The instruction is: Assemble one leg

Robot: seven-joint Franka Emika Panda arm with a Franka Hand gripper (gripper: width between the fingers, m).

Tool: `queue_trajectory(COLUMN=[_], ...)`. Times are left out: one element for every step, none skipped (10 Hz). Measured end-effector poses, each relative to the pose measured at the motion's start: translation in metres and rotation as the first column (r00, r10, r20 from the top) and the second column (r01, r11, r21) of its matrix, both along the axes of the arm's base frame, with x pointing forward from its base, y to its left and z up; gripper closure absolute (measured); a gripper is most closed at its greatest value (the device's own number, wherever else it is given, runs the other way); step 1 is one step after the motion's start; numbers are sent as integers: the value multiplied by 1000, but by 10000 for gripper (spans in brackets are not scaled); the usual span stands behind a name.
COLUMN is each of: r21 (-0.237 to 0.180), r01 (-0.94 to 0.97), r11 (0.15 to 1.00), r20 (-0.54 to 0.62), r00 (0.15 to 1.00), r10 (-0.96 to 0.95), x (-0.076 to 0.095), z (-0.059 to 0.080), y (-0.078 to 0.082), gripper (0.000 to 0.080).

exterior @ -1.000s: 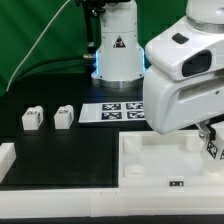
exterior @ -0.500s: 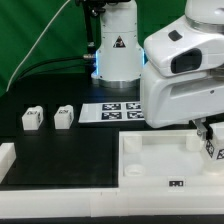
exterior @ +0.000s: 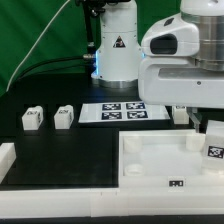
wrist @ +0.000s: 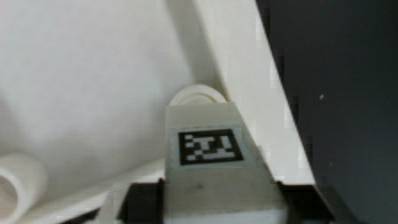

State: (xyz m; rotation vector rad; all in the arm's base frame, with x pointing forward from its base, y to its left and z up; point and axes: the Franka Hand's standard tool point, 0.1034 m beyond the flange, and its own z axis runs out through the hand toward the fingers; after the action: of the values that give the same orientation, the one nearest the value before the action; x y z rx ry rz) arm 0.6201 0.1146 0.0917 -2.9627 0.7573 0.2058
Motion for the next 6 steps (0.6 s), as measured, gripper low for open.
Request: queue_trajectory(r21=[-9,-12,-24,-35,-46,-55], r01=[117,163,273,373,453,539], r11=[993,987,962,927,890,841], r20=[14,12,3,-5,-11,-18], r00=[993,987,962,928,891,841], r10=[-116,-162,-273,-373,-454,-540], x=[-3,-4,-4,-4,-4,-4], z=[0,0,0,0,0,0], y=[-1,-1,0,0,1,2], gripper=[502,502,502,502,502,502])
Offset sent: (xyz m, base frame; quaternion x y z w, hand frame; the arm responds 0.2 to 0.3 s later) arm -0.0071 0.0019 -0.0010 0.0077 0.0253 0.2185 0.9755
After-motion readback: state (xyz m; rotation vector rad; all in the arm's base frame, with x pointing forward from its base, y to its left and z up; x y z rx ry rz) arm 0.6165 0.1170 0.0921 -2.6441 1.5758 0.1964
